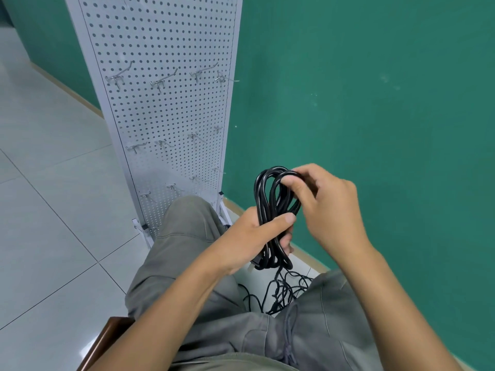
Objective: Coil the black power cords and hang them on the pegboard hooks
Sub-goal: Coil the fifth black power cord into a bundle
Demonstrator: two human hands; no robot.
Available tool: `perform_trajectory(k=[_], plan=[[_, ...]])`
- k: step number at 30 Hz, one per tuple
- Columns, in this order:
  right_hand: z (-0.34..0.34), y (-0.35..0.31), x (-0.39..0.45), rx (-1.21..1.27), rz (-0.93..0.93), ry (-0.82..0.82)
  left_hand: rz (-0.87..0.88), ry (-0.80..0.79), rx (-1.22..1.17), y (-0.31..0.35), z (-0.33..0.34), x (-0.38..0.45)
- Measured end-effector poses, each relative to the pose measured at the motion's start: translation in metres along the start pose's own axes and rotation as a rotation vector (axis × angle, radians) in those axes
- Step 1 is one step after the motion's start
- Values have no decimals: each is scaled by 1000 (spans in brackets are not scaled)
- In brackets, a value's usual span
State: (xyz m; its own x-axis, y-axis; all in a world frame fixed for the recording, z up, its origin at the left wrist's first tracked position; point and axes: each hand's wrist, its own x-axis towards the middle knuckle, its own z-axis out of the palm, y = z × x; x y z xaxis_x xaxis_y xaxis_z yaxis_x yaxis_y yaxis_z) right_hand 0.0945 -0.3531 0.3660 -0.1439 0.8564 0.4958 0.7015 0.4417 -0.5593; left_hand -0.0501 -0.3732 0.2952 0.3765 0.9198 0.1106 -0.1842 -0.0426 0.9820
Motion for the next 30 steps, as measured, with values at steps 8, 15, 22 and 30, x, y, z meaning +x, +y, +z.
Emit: perform_trajectory(k=[8, 15, 22, 30], plan=[[-1, 1, -15, -326, -294, 135, -107, -67, -179, -2, 0, 0], [3, -2, -6, 11, -255, -180, -154, -191, -108, 2, -9, -6], [-1, -6, -1, 290, -117, -356, -107, -203, -165, 5, -2, -9], [-1, -1, 1, 735, 205, -367, -45, -146, -231, -1, 2, -7]])
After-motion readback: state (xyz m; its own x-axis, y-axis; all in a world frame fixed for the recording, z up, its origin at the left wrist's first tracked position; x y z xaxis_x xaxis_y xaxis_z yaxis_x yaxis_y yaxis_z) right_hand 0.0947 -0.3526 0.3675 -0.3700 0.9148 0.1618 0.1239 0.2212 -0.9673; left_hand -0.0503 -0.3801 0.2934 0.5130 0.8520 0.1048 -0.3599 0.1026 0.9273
